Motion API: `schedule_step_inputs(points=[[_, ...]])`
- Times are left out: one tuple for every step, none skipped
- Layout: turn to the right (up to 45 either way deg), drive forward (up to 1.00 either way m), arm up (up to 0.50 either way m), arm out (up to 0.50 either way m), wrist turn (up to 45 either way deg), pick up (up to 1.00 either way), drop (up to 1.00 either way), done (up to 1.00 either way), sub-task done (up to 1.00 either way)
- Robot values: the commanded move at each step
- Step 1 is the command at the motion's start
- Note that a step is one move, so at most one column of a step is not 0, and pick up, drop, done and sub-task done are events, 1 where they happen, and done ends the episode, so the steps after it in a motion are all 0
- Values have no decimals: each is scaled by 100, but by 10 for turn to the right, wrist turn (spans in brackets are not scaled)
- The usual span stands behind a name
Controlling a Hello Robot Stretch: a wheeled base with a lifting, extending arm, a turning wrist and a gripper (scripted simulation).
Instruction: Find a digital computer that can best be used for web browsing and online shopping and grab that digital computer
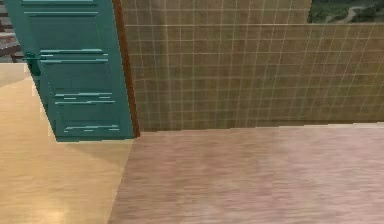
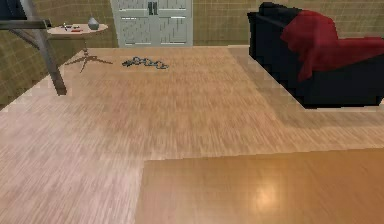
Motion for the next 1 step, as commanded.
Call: schedule_step_inputs(points=[[-180,0,0,0,0,0,0,0,0]])
